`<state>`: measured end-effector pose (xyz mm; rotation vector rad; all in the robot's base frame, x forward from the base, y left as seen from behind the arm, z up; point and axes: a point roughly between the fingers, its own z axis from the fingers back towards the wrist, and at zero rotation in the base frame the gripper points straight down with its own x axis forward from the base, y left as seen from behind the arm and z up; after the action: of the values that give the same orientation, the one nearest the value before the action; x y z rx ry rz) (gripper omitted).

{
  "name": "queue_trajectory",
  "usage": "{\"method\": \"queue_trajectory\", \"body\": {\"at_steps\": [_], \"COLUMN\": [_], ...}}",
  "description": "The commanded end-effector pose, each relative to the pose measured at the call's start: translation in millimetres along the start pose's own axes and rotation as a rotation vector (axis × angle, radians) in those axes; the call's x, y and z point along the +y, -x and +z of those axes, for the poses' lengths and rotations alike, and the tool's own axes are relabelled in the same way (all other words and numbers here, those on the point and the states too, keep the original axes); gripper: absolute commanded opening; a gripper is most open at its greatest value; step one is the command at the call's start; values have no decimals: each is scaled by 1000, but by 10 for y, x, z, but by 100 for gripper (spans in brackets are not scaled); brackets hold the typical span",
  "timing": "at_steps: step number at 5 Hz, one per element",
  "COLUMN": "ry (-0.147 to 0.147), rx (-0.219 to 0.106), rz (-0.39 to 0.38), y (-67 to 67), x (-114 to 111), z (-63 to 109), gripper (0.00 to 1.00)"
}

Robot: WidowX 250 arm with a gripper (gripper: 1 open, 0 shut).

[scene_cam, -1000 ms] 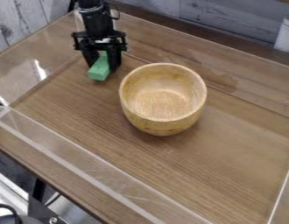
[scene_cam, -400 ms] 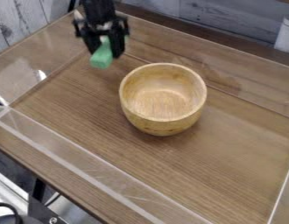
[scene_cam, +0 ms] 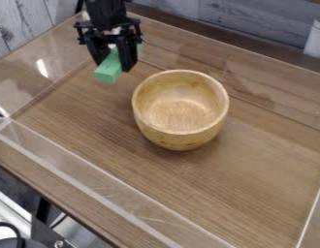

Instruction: Remove the green block from inside the brown bowl and put it on the table

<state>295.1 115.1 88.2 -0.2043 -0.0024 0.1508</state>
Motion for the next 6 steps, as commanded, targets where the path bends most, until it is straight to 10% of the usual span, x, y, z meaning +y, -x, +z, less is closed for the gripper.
{"method": "queue_trajectory", "body": {"at_steps": [1, 6], "ry": [-45, -96], "rx": [-41, 33], "rz": [-54, -78], "y": [78, 108], "x": [-75, 50], "z": [76, -529], "gripper": [0, 0]}}
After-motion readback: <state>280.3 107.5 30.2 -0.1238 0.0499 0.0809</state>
